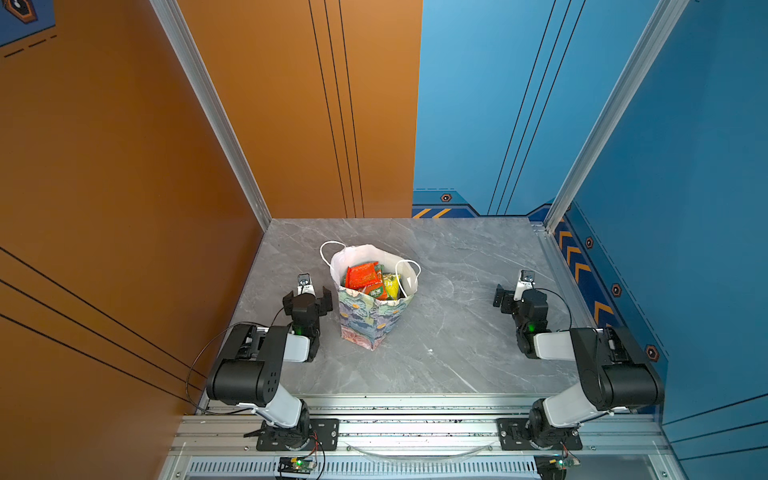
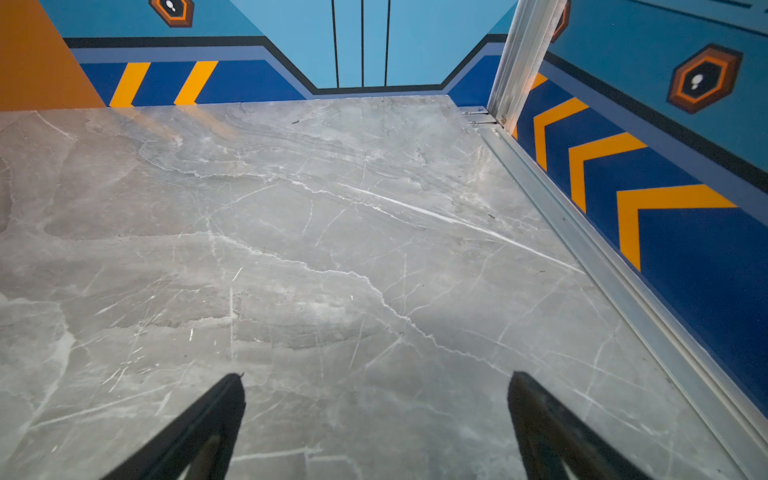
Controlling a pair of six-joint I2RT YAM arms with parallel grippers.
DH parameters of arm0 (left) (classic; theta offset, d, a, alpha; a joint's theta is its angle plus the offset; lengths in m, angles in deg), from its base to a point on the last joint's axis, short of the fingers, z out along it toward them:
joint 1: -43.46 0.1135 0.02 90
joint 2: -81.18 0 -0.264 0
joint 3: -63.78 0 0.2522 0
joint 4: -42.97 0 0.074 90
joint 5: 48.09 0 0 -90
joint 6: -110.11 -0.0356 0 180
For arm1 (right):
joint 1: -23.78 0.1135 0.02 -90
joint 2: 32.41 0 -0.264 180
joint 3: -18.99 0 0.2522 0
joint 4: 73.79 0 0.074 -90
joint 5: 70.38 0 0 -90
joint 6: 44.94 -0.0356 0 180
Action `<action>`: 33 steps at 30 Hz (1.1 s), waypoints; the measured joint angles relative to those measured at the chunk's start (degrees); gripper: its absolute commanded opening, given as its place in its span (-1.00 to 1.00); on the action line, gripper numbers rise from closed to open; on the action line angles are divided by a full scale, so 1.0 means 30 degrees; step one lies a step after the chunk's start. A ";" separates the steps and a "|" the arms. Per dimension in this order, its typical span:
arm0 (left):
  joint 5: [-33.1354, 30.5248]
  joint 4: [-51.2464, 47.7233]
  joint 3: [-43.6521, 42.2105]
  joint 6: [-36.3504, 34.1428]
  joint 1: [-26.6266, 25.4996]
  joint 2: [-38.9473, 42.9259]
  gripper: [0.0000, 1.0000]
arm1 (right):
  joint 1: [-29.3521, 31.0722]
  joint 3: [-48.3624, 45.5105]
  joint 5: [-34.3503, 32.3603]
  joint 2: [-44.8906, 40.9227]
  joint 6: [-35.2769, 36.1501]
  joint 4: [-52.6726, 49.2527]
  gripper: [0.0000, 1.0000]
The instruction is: Place the snacks into the paper bag
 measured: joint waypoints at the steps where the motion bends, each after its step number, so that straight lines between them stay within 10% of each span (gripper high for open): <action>1: 0.0036 -0.0015 0.0000 0.0007 0.0000 0.0000 0.96 | 0.0000 0.0000 0.0000 0.0000 0.0000 -0.0007 1.00; 33: 0.0342 -0.0066 0.0000 -0.0080 0.0000 0.0000 0.96 | 0.0000 0.0000 0.0000 0.0000 0.0000 -0.0080 1.00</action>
